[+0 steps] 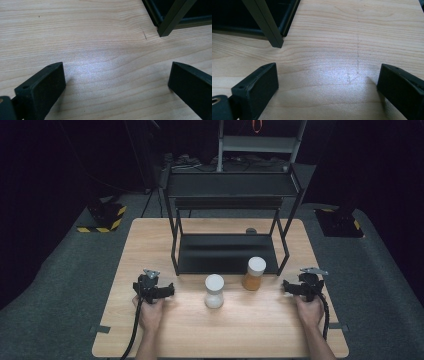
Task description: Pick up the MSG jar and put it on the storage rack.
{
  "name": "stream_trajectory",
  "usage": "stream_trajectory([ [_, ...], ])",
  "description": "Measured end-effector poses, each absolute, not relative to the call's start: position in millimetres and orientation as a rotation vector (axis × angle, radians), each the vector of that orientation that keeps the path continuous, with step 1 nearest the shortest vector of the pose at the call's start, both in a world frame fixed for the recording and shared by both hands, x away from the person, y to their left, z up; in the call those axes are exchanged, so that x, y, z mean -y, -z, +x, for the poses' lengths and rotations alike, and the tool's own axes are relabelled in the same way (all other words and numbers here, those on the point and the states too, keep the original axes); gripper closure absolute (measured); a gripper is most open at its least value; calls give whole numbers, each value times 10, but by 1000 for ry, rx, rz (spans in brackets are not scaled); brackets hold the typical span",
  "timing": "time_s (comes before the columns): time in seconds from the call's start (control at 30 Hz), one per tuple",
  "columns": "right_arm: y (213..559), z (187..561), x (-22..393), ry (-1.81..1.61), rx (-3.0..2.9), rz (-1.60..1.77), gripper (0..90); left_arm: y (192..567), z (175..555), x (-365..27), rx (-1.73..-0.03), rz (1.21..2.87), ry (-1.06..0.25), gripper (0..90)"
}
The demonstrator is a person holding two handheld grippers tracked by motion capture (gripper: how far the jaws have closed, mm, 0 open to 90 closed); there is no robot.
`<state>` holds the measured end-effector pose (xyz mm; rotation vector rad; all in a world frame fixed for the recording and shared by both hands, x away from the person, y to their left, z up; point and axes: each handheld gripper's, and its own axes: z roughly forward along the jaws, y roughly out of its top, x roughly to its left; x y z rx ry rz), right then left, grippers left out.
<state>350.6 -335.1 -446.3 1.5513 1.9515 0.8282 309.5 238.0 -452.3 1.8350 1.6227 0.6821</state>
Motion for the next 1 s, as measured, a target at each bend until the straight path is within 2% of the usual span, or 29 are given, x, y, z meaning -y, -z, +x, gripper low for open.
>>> stream_trajectory([
  [0.37, 4462, 3508, 3352, -829, -1952, 1552, 25, 4483, 3078, -2405, -1581, 1875, -637, 4],
  [1.0, 4462, 3508, 3353, -829, -1953, 1552, 25, 4351, 2686, -2360, -1163, 1968, -457, 8],
])
